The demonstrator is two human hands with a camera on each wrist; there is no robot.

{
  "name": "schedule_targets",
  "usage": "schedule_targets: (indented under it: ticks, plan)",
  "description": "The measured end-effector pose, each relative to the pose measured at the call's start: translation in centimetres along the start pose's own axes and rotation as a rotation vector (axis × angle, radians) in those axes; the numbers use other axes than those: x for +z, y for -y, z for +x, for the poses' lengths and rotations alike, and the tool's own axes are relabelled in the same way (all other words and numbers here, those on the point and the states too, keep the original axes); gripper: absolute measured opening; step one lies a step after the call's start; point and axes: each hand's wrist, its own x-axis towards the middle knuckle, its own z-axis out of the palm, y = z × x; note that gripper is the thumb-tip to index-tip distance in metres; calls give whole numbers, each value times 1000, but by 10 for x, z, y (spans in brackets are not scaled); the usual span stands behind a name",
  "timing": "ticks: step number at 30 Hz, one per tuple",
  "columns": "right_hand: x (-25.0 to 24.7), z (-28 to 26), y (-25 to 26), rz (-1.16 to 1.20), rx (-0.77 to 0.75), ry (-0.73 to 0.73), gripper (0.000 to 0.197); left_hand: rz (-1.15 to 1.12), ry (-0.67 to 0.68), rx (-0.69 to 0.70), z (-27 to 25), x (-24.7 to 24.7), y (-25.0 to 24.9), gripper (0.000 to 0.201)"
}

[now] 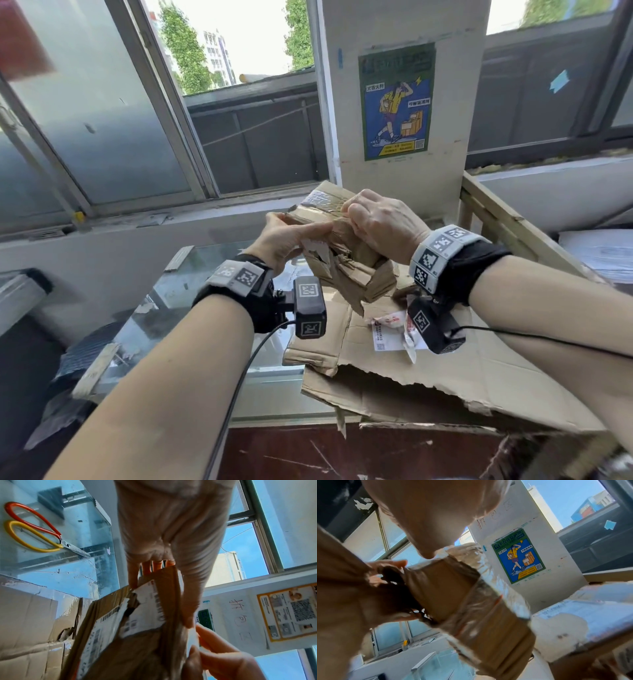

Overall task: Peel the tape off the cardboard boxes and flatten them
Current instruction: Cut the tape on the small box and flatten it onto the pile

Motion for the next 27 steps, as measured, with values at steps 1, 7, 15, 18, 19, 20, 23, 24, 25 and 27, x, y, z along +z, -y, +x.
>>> schedule_targets:
  ticks: [1,7,15,18,19,20,23,24,25,27]
  plan:
    - [2,-1,0,9,6,-9,9,-8,14,-4,0,1,0,82]
    - [11,-6,2,202,204,22,10,255,-129,133,8,7,5,93]
    - [8,-4,7,381,501,187,17,427,-171,234,18,14,7,85]
    - [5,-2,10,338,527,277,21,432,-156,236,19,15,10,85]
    - [5,-2,11,329,560,289,23,440,-158,237,19,15,11,86]
    - [5,-1,10,335,607,290,25,450,-156,234,19,16,12,87]
    - [5,0,9,391,752,275,28,523,-141,235,15,21,15,101]
    - [5,0,9,399,772,271,28,556,-143,239,12,23,17,106]
    - [4,1,9,402,779,271,28,572,-154,243,10,26,20,109]
    - [5,3,13,396,773,285,27,533,-192,239,6,30,25,108]
